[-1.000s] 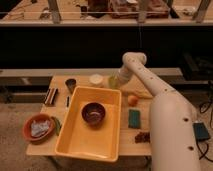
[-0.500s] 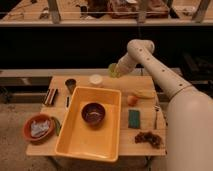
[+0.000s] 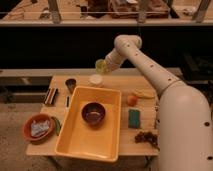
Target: Stack cups on top of each other
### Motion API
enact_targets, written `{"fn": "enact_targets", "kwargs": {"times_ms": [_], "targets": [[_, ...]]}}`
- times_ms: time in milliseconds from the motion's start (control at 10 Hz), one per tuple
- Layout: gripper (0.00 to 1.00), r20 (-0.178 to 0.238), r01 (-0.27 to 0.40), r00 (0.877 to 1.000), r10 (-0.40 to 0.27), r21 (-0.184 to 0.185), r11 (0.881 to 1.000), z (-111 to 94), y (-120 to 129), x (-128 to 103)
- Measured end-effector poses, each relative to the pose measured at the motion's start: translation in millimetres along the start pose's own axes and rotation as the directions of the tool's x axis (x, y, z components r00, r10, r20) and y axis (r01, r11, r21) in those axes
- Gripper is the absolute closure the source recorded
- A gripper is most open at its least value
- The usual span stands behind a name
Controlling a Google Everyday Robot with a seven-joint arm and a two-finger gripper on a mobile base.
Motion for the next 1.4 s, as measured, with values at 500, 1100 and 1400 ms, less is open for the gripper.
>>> {"fn": "enact_targets", "kwargs": {"times_ms": [500,1100,1400], "targets": [[1.00,0.059,0.045,0.997,-0.043,-0.022,0.999,30.4,-7.1,-7.3],[0.69,0.065,0.054,0.997,-0.051,-0.042,0.998,31.4,-2.9,-5.0],[0.39,0.061,0.061,0.996,-0.057,-0.053,0.997,36.6,-0.7,-5.6]]}}
